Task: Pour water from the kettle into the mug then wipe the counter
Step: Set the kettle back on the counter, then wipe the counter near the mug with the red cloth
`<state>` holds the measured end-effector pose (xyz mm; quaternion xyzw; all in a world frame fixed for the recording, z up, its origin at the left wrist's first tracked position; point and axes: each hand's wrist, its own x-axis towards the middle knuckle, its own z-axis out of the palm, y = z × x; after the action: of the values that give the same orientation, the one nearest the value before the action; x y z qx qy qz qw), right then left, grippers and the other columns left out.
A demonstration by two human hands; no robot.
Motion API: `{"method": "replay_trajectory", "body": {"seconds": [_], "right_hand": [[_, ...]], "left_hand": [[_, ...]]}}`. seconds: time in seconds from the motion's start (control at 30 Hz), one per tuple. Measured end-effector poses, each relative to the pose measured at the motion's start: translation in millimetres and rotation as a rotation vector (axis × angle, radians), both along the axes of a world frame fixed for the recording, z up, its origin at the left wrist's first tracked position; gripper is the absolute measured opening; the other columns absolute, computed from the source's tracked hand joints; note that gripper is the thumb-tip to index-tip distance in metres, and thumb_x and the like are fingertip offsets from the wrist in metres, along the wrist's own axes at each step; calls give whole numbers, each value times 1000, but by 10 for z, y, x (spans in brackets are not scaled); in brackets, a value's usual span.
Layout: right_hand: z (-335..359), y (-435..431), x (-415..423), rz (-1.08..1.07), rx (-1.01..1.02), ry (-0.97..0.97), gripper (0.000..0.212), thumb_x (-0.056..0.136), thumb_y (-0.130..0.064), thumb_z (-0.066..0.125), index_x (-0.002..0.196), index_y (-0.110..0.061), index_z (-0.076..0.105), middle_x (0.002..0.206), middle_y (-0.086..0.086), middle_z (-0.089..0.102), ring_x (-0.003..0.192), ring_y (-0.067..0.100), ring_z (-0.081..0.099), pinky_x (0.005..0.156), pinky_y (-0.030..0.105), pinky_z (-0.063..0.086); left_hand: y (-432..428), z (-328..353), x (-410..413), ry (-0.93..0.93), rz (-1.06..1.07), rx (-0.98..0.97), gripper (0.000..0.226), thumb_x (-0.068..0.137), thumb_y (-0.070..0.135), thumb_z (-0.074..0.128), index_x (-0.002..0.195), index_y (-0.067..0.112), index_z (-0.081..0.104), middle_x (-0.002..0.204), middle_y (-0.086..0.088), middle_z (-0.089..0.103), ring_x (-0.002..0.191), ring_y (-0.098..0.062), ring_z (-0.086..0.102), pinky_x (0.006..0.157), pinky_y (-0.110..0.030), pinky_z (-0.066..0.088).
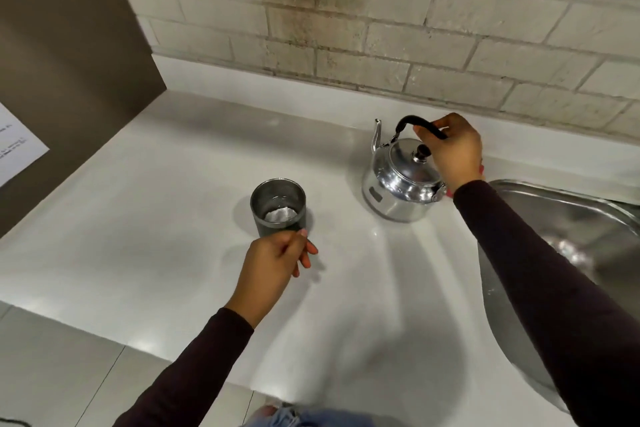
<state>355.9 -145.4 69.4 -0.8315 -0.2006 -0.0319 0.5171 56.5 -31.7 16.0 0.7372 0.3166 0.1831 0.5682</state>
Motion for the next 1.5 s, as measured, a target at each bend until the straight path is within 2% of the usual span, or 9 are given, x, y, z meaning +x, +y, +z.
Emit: {"method": "replay_trajectory", "body": {"seconds": [0.4,0.57,0.67,0.8,0.93,1.0,1.13,1.33,1.5], "right_hand": [[-213,334,498,151,-310,-211,29,83,-45,61,93,-18,58,89,6,71,82,25,63,71,34,47],[-440,250,250,286,-348,-494,25,92,-21,54,110,-7,63,106,15,65,99,35,57,88,42,44],[-678,142,61,385,-498,-522,36,89,-8,51,125,-4,57,132,21,53,128,38,43,113,51,22],[-785,71,96,459,-479,-412,42,97,-15,44,138,-8,44,151,16,33,144,30,19,116,43,-6],[-745,-137,480,86,-185,-203,41,95,-10,40,136,-11,45,152,13,31,139,28,31,116,38,15],[-848,-275,736,-88,-338,-63,42,95,-11,41,137,-11,43,151,14,31,134,30,36,113,37,23],[-1127,-417,878,78,-842,54,49,93,-9,40,141,-8,33,145,24,34,135,38,30,113,53,25],[-1184,-466,349,-81,-874,-74,52,80,-8,54,131,-2,45,130,25,47,120,43,41,101,55,37],[-1277,-581,-532,-43,-872,-170,44,79,-19,57,122,-8,56,119,17,55,116,39,44,108,53,24]], "left_hand": [[-124,110,404,-39,34,-44,36,88,45,46,64,33,70,57,11,68,46,-2,55,52,-12,45],[-177,89,529,-67,17,-75,37,92,39,48,64,29,71,57,8,67,46,-2,55,50,-9,44],[-236,59,589,-76,-14,-109,39,94,32,50,63,24,71,55,6,66,45,-4,54,48,-10,44],[-321,39,618,-65,-47,-124,39,95,30,50,64,22,72,56,6,66,45,-4,54,49,-10,45],[-339,55,600,-51,-42,-114,40,94,31,49,62,28,72,57,7,67,46,-2,55,49,-10,45],[-334,60,571,-44,-32,-104,40,95,32,49,62,28,72,58,7,68,46,-2,55,50,-9,45],[-329,42,473,-26,9,-99,41,95,31,49,61,28,72,57,7,67,46,-2,55,50,-9,45],[-200,-25,247,-38,108,-96,43,95,27,50,59,28,72,55,6,67,44,-3,53,48,-9,44],[4,-124,22,-59,176,-103,43,95,25,50,58,24,72,54,3,67,43,-5,53,48,-10,45]]}}
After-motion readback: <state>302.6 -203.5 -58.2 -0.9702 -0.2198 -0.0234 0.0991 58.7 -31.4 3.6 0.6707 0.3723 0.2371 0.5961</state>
